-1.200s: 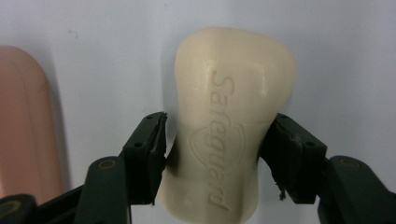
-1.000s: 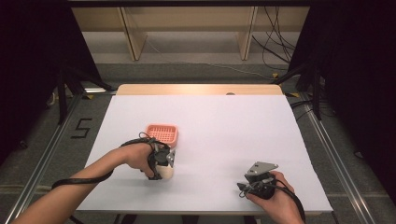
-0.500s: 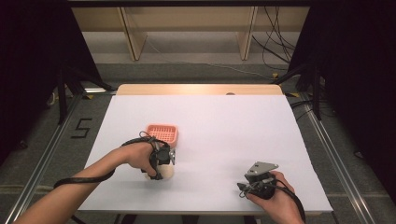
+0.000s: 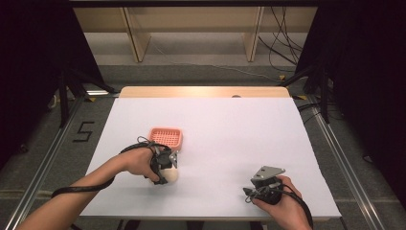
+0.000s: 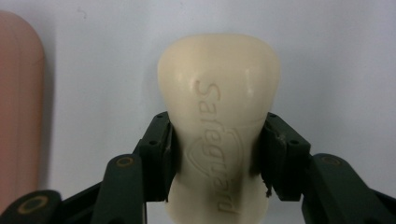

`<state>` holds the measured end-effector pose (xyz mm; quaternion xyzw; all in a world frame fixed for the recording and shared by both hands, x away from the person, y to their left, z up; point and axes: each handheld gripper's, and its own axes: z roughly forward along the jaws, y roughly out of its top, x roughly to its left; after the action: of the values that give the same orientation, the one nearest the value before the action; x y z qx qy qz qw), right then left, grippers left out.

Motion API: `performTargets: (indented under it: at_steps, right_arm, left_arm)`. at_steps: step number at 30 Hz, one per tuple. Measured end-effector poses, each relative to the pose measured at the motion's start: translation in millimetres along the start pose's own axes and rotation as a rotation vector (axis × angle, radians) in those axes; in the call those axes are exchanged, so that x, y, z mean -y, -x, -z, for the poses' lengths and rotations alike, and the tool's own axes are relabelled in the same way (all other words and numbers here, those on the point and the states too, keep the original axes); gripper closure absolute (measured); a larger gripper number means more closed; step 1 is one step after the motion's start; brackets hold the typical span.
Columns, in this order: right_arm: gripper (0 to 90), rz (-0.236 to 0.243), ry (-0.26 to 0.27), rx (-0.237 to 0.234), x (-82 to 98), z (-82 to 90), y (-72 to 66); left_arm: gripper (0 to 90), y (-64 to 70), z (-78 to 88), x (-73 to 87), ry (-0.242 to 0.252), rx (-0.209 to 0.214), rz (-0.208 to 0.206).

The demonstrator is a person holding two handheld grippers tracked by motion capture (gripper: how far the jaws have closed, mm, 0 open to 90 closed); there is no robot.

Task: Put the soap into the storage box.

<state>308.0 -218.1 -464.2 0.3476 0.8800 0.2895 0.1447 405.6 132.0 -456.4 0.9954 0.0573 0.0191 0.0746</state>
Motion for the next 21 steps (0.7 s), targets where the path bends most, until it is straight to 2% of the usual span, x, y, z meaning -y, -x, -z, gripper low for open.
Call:
performTargets:
  at_steps: [6,9,12,15,16,21]
  right_arm:
    - [56.1,-0.002,-0.003,0.0,0.0,-0.2,-0.8]
    - [56.0,0.001,0.0,0.001,0.0,0.1,0.1]
    - [55.9,0.0,0.0,0.002,0.1,0.0,0.2]
    - [55.9,0.0,0.001,0.003,-0.1,0.2,0.1]
    - [55.8,-0.005,0.021,0.011,0.3,-1.4,-0.6]
    - [55.5,-0.007,0.02,0.014,0.2,-1.0,-0.8]
  left_arm:
    - [49.8,1.1,1.0,4.2,0.024,-0.016,0.008]
    - [49.8,1.1,3.4,7.9,0.054,-0.032,0.026]
    - [49.8,0.2,5.8,11.0,0.066,-0.054,0.028]
    - [49.8,0.3,8.4,13.8,0.074,-0.063,0.039]
    - [49.8,0.1,9.5,14.4,0.075,-0.068,0.038]
    - [49.8,-1.7,14.1,17.3,0.086,-0.076,0.048]
